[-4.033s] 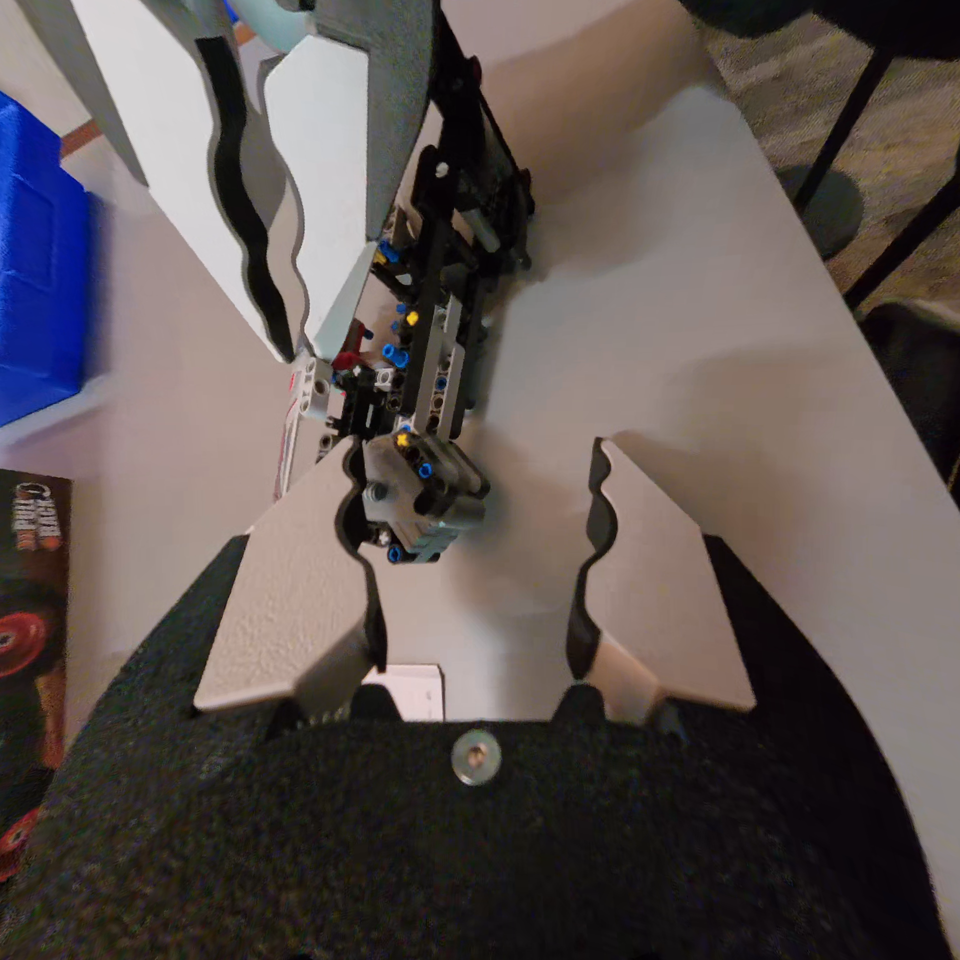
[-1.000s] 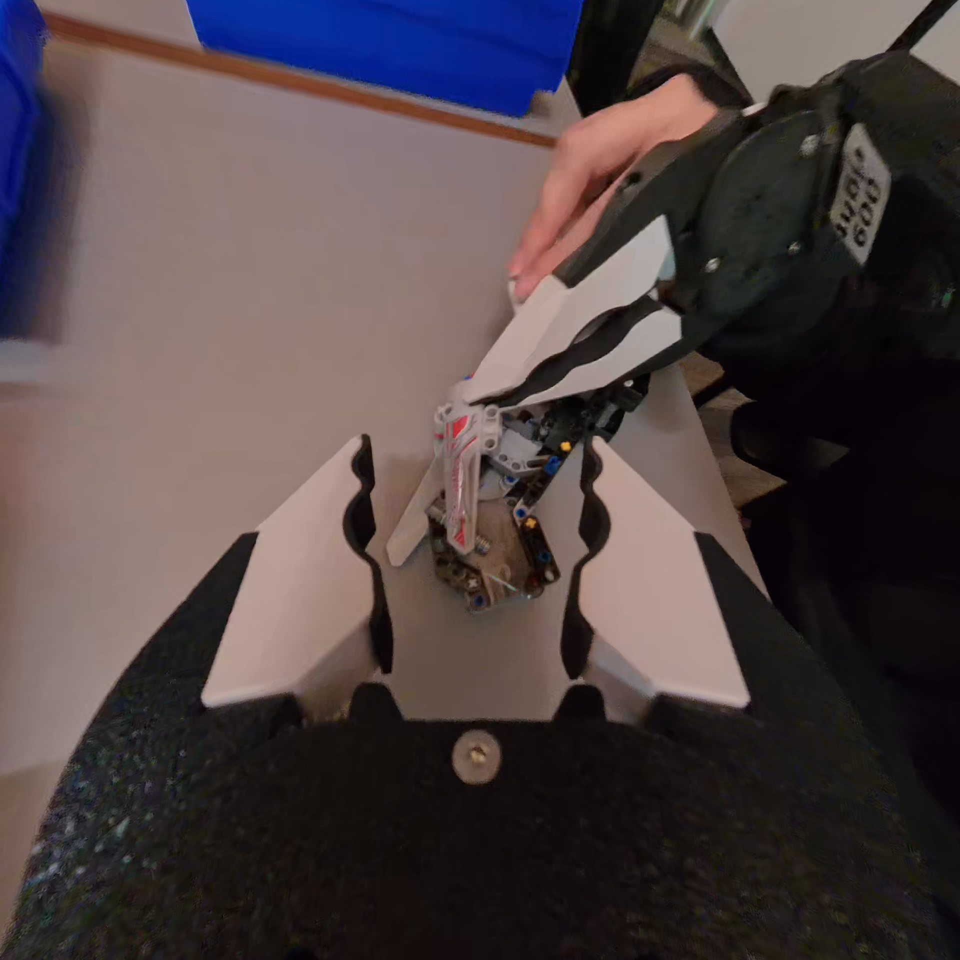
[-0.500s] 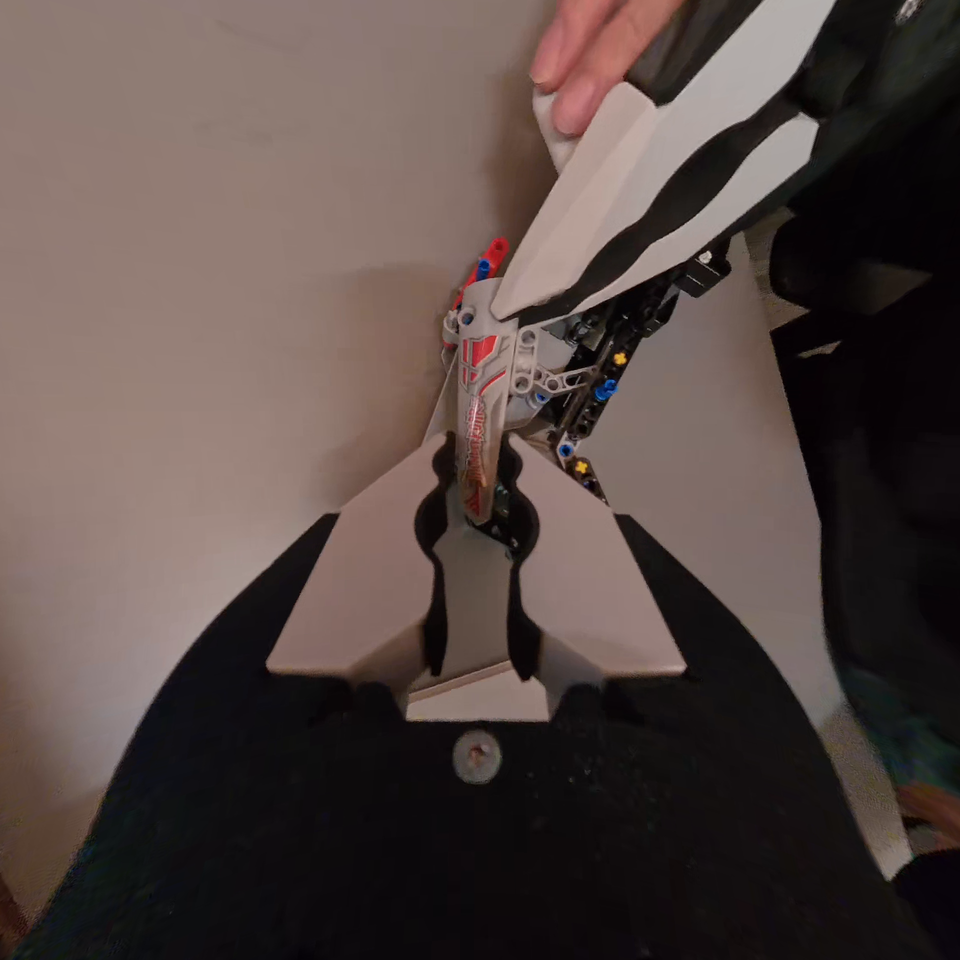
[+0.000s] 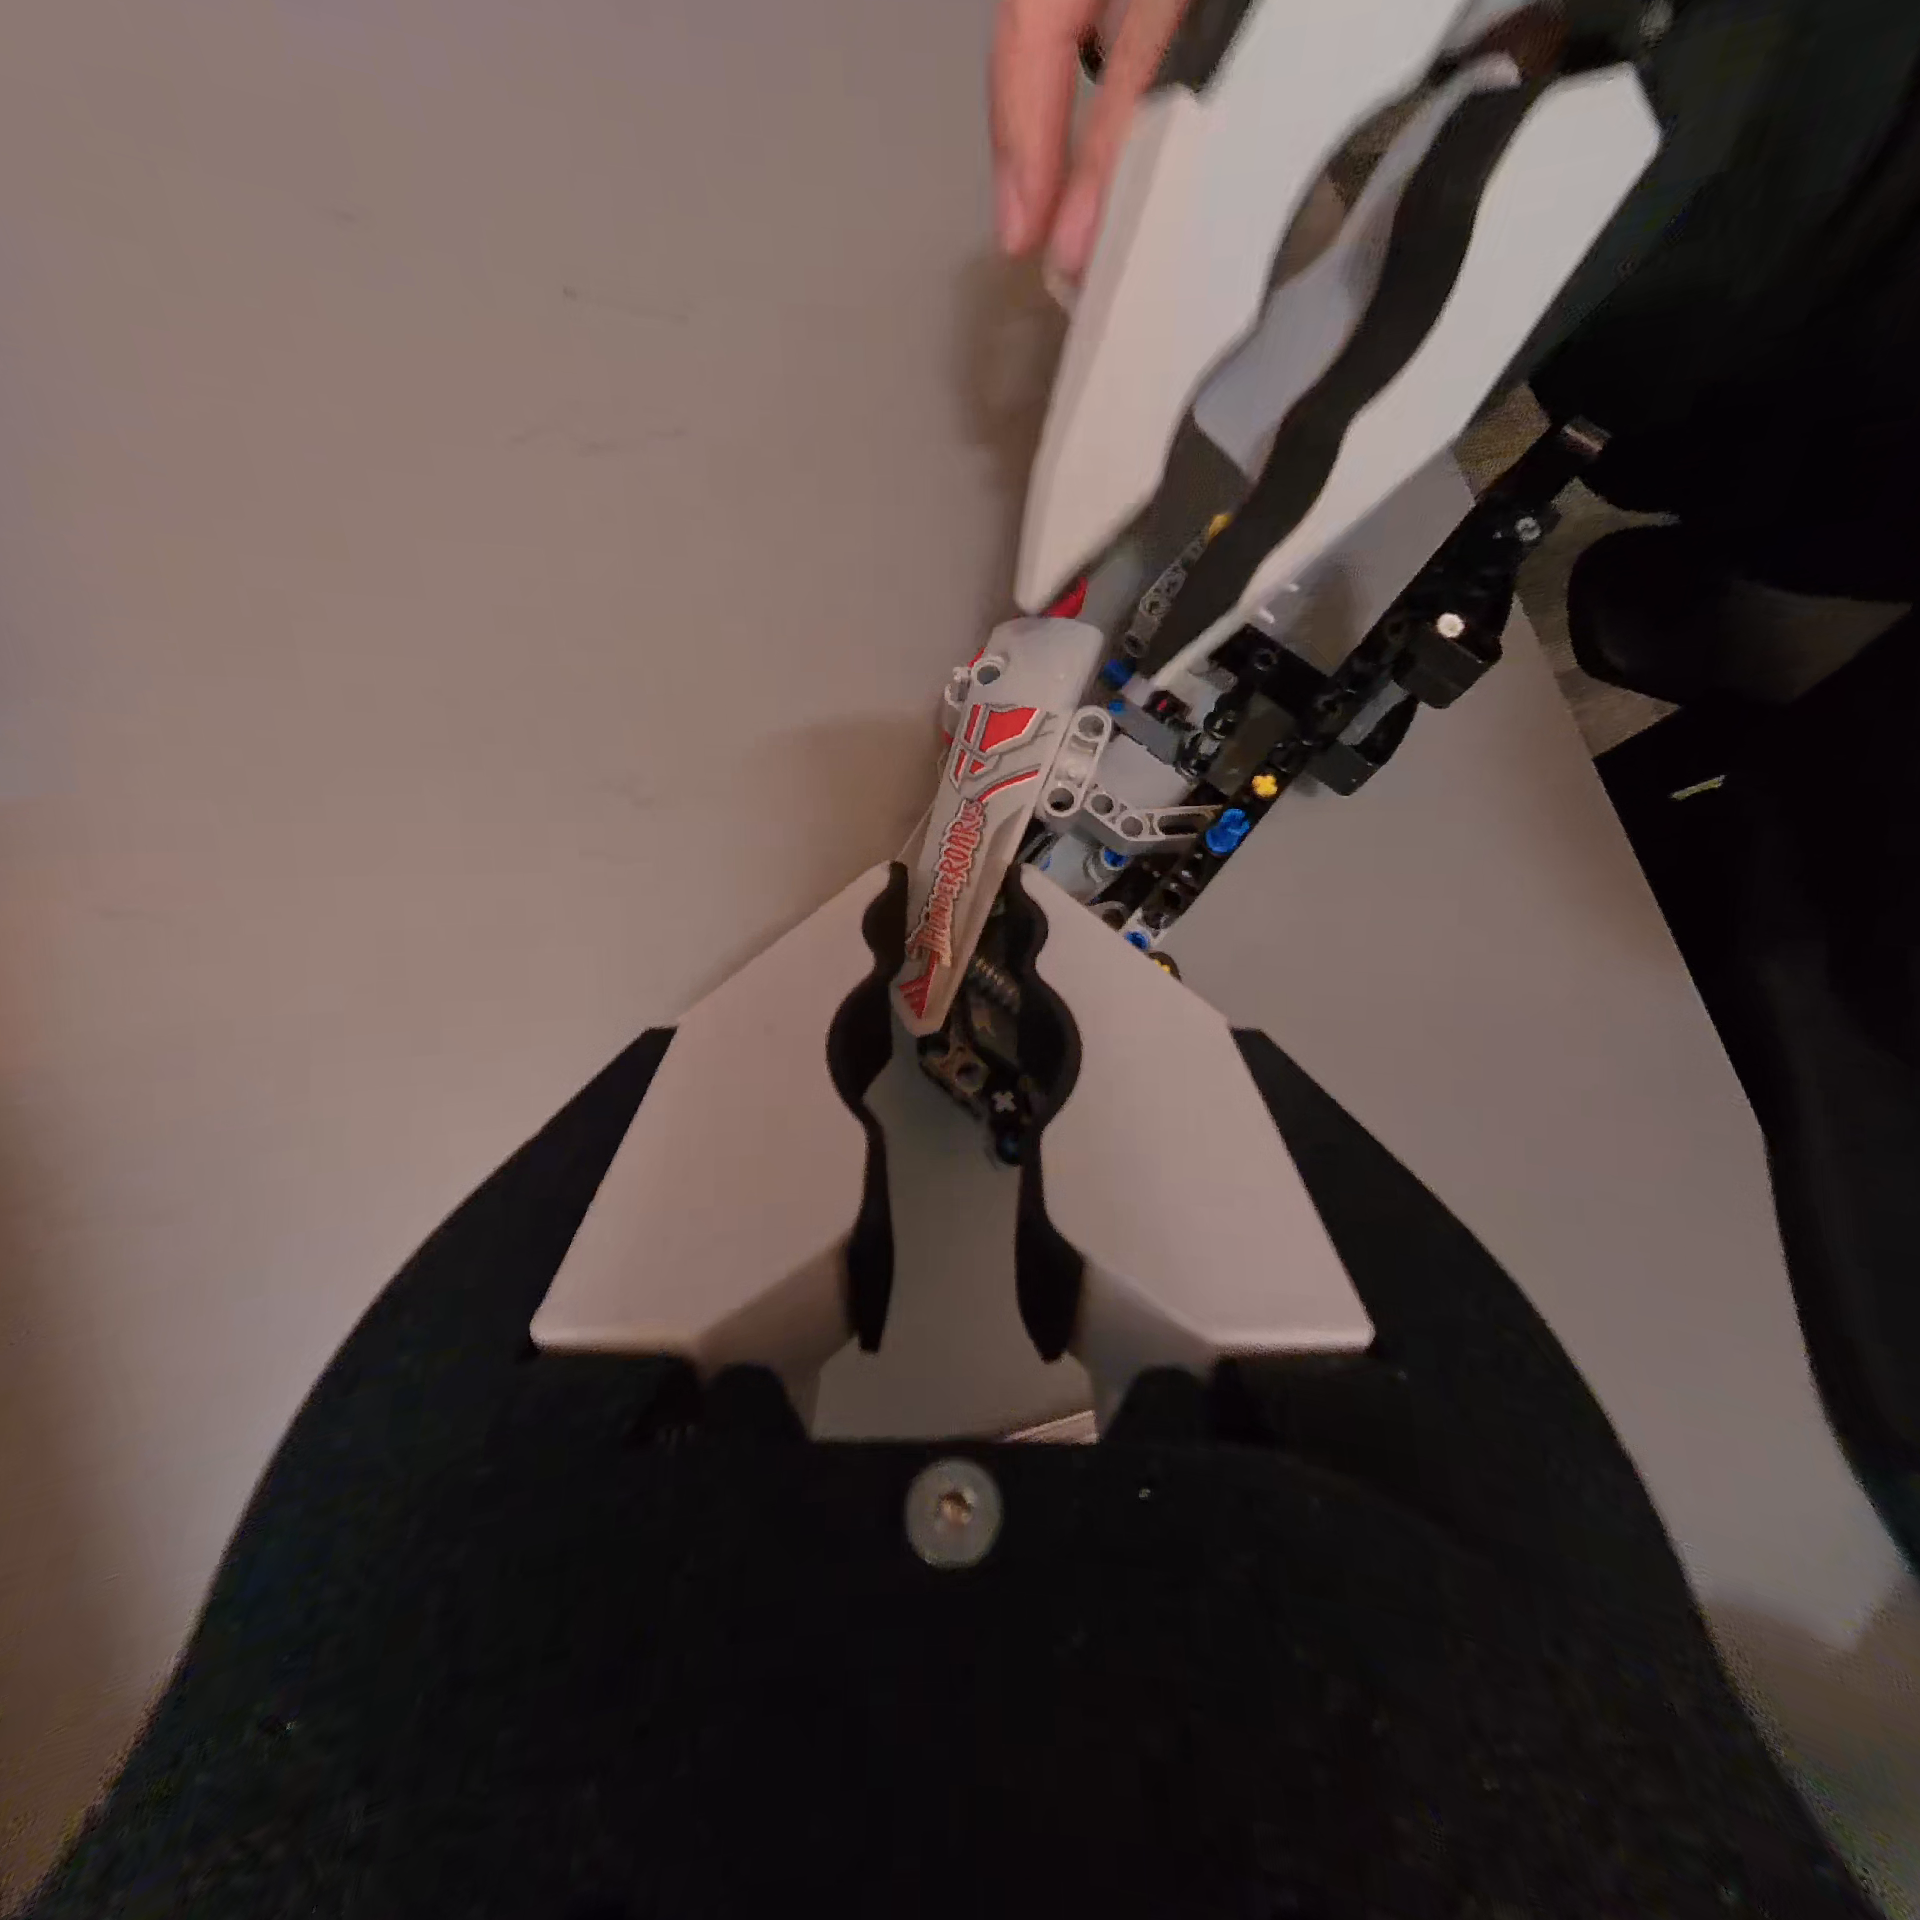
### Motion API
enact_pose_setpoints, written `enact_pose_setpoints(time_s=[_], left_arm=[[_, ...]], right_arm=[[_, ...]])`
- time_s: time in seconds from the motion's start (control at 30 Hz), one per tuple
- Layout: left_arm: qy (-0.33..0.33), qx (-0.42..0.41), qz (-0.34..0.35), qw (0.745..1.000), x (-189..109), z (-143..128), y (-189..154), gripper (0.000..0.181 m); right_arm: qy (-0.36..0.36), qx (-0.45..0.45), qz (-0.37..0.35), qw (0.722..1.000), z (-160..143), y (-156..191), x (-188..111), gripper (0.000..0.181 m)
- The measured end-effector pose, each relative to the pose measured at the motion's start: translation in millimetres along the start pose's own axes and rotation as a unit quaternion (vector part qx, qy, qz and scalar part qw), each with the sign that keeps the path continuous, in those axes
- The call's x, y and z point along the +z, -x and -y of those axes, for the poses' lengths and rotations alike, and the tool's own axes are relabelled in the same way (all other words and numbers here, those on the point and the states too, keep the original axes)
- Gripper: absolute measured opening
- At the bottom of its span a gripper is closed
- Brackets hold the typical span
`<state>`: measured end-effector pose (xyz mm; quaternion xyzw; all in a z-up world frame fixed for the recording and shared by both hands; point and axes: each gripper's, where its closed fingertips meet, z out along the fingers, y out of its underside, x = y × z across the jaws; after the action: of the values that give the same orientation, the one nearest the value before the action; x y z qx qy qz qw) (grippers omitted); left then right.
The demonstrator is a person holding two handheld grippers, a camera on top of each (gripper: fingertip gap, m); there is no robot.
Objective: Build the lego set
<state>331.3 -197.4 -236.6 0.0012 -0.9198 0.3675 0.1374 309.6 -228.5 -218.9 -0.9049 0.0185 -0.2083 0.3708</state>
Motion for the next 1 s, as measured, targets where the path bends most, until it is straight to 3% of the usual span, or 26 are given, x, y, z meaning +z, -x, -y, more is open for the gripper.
enact_pose_setpoints(time_s=[0.03, 0.17, 0.27, 0.37, 0.73, 0.87, 0.93, 1.0], left_arm=[[0.002, 0.003, 0.002, 1.000, -0.2, -0.3, 0.6, 0.016], [0.006, 0.009, 0.003, 1.000, -0.2, 0.4, 0.9, 0.016], [0.002, 0.012, 0.006, 1.000, 0.0, 2.1, 1.6, 0.016], [-0.003, 0.006, 0.011, 1.000, -0.4, 2.7, 3.7, 0.015], [-0.058, -0.039, 0.039, 0.997, -3.5, 10.4, 12.7, 0.027], [-0.106, -0.059, 0.030, 0.992, -6.2, 16.9, 13.5, 0.027], [-0.126, -0.071, 0.027, 0.989, -8.8, 20.1, 15.4, 0.022], [-0.135, -0.066, 0.037, 0.988, -9.3, 19.7, 18.5, 0.006]], right_arm=[[-0.011, 0.029, -0.001, 1.000, 0.7, -6.4, -3.5, 0.029], [-0.047, 0.142, 0.045, 0.988, 6.5, -13.4, -2.4, 0.042], [-0.006, 0.175, 0.068, 0.982, -8.2, -12.0, 9.3, 0.036], [-0.015, 0.193, 0.105, 0.976, -5.3, -3.7, 11.0, 0.015], [-0.027, 0.251, 0.074, 0.965, -6.9, -7.9, 10.0, 0.014], [-0.036, 0.279, 0.069, 0.957, -6.2, -9.2, 10.4, 0.013], [-0.031, 0.279, 0.061, 0.958, -5.4, -10.1, 11.7, 0.013], [-0.020, 0.254, 0.054, 0.965, -4.2, -8.2, 13.1, 0.013]])
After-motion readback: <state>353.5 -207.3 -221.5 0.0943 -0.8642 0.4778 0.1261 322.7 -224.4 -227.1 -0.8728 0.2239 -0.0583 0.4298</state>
